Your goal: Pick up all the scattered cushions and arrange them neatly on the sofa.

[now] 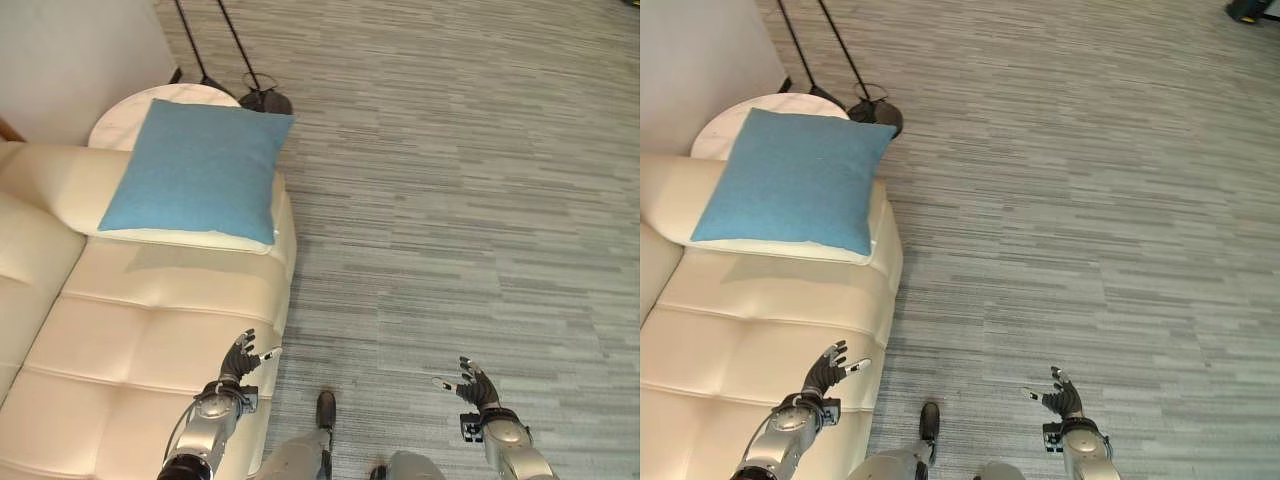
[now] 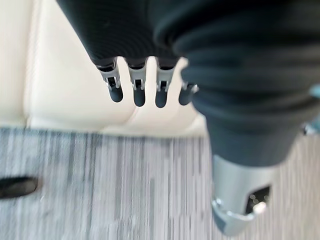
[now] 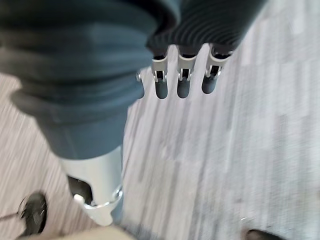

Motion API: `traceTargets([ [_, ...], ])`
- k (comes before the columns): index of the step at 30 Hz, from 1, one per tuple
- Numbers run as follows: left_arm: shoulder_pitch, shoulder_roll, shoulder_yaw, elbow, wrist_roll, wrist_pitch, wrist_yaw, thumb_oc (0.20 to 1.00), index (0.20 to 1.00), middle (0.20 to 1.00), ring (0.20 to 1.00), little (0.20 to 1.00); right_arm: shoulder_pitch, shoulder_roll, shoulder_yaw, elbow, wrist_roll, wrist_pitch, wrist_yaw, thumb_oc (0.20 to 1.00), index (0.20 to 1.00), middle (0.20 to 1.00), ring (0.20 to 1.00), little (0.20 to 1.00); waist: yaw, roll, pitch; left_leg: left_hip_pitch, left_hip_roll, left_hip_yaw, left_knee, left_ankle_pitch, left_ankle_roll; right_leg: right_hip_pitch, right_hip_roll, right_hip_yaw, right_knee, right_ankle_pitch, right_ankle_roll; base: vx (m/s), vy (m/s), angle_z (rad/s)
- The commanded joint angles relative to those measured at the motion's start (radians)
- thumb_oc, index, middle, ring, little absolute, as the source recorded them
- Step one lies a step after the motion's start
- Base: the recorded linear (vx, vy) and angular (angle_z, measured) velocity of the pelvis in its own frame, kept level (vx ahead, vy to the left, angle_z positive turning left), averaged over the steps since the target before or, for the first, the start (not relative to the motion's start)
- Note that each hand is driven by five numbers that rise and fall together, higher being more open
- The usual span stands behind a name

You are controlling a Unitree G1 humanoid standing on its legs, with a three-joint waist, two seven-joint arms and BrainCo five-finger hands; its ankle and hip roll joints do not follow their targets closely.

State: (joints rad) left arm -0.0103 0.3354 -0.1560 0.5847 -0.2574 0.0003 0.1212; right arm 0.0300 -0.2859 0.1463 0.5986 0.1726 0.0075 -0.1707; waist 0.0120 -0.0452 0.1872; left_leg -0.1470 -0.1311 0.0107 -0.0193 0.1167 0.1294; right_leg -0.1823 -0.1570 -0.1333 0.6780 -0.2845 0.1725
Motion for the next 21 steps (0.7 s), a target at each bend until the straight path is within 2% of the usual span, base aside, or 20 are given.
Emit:
traceTargets([
  [1,0.031,0.013,0.016,-0.064,0.003,-0.019,0.009,1.0,1.0,1.0,1.0,1.0,-0.011,-0.012,-0.017,-0.032,-0.019,-0.012,-0.007,1.0,1.0,1.0,1.0,1.0,0.019,0.029,0.039,0.034,0.138,0.085,0.054,-0.164,-0.085,0.01,-0.005,-0.026,-0.151,0.231,-0.011,0.14,0.008,0.08],
  [3,0.026,0.009,0.019,-0.065,-0.006,-0.023,0.009,1.0,1.0,1.0,1.0,1.0,-0.021,-0.013,-0.019,-0.032,-0.011,-0.013,-0.007,1.0,1.0,1.0,1.0,1.0,0.011,0.035,0.049,0.06,0.138,0.082,0.046,-0.175,-0.092,-0.01,0.001,-0.054,-0.249,0.198,-0.029,0.25,-0.048,-0.05],
  [4,0.021,0.006,0.015,-0.067,-0.012,-0.026,0.011,1.0,1.0,1.0,1.0,1.0,-0.029,-0.018,-0.017,-0.039,-0.008,-0.015,-0.011,1.0,1.0,1.0,1.0,1.0,0.0,0.033,0.06,0.083,0.13,0.074,0.04,-0.185,-0.101,-0.033,0.017,-0.062,-0.381,0.208,-0.034,0.21,-0.086,-0.21],
  [5,0.021,0.006,0.015,-0.067,-0.012,-0.026,0.011,1.0,1.0,1.0,1.0,1.0,-0.03,-0.018,-0.017,-0.039,-0.008,-0.015,-0.011,1.0,1.0,1.0,1.0,1.0,0.0,0.033,0.061,0.084,0.131,0.074,0.04,-0.185,-0.101,-0.032,0.017,-0.063,-0.382,0.208,-0.034,0.3,-0.175,-0.13],
  [6,0.01,0.004,0.015,-0.061,-0.014,-0.027,0.013,1.0,1.0,1.0,1.0,1.0,-0.034,-0.016,-0.019,-0.039,-0.002,-0.016,-0.017,1.0,1.0,1.0,1.0,1.0,-0.013,0.025,0.065,0.109,0.122,0.064,0.033,-0.197,-0.114,-0.06,0.025,-0.058,-0.522,0.248,-0.023,0.26,-0.163,0.04],
  [7,0.003,0.003,0.012,-0.054,-0.012,-0.031,0.016,1.0,1.0,1.0,1.0,1.0,-0.034,-0.015,-0.022,-0.038,-0.001,-0.016,-0.022,1.0,1.0,1.0,1.0,1.0,-0.022,0.025,0.067,0.127,0.124,0.052,0.024,-0.204,-0.122,-0.06,0.036,-0.044,-0.575,0.267,-0.016,0.33,-0.23,0.19],
  [10,-0.001,0.0,0.002,-0.057,-0.006,-0.038,0.01,1.0,1.0,1.0,1.0,1.0,-0.02,-0.012,-0.026,-0.047,0.0,-0.022,-0.024,1.0,1.0,1.0,1.0,1.0,-0.031,0.014,0.054,0.157,0.122,0.028,0.025,-0.228,-0.134,-0.038,0.05,0.001,-0.61,0.295,-0.023,0.24,-0.201,0.43],
  [13,0.012,-0.003,0.004,-0.063,-0.005,-0.036,0.004,1.0,1.0,1.0,1.0,1.0,-0.014,-0.018,-0.027,-0.047,0.003,-0.024,-0.02,1.0,1.0,1.0,1.0,1.0,-0.034,0.019,0.033,0.181,0.14,0.029,0.03,-0.244,-0.145,-0.014,0.058,-0.002,-0.619,0.295,-0.036,0.24,-0.182,0.47],
  [14,0.02,-0.006,0.005,-0.062,-0.011,-0.032,0.002,1.0,1.0,1.0,1.0,1.0,-0.012,-0.026,-0.028,-0.051,0.008,-0.026,-0.019,1.0,1.0,1.0,1.0,1.0,-0.036,0.019,0.019,0.18,0.162,0.024,0.077,-0.263,-0.165,0.011,0.072,-0.006,-0.622,0.277,-0.052,0.17,-0.165,0.21],
  [16,0.02,-0.008,0.002,-0.064,-0.015,-0.028,-0.001,1.0,1.0,1.0,1.0,1.0,-0.014,-0.032,-0.026,-0.049,0.012,-0.031,-0.018,1.0,1.0,1.0,1.0,1.0,-0.035,0.019,0.018,0.167,0.167,0.022,0.132,-0.268,-0.175,0.029,0.078,-0.01,-0.628,0.267,-0.063,0.2,-0.223,0.24],
  [17,0.013,-0.012,-0.004,-0.06,-0.017,-0.024,0.001,1.0,1.0,1.0,1.0,1.0,-0.017,-0.048,-0.022,-0.059,0.013,-0.032,-0.018,1.0,1.0,1.0,1.0,1.0,-0.032,0.018,0.027,0.111,0.172,0.009,0.27,-0.246,-0.185,0.057,0.087,-0.013,-0.63,0.25,-0.087,0.2,-0.254,0.45],
  [19,-0.002,-0.013,-0.013,-0.057,-0.014,-0.026,0.002,1.0,1.0,1.0,1.0,1.0,-0.021,-0.068,-0.024,-0.063,0.015,-0.032,-0.022,1.0,1.0,1.0,1.0,1.0,-0.021,0.016,0.044,0.023,0.177,0.011,0.397,-0.201,-0.184,0.097,0.084,-0.033,-0.633,0.214,-0.112,0.18,-0.181,0.38],
  [21,-0.004,-0.016,-0.01,-0.055,-0.015,-0.026,0.003,1.0,1.0,1.0,1.0,1.0,-0.017,-0.074,-0.032,-0.059,0.016,-0.03,-0.023,1.0,1.0,1.0,1.0,1.0,-0.019,0.013,0.041,-0.007,0.182,0.039,0.363,-0.217,-0.176,0.12,0.077,-0.049,-0.644,0.199,-0.11,0.19,-0.042,0.23],
])
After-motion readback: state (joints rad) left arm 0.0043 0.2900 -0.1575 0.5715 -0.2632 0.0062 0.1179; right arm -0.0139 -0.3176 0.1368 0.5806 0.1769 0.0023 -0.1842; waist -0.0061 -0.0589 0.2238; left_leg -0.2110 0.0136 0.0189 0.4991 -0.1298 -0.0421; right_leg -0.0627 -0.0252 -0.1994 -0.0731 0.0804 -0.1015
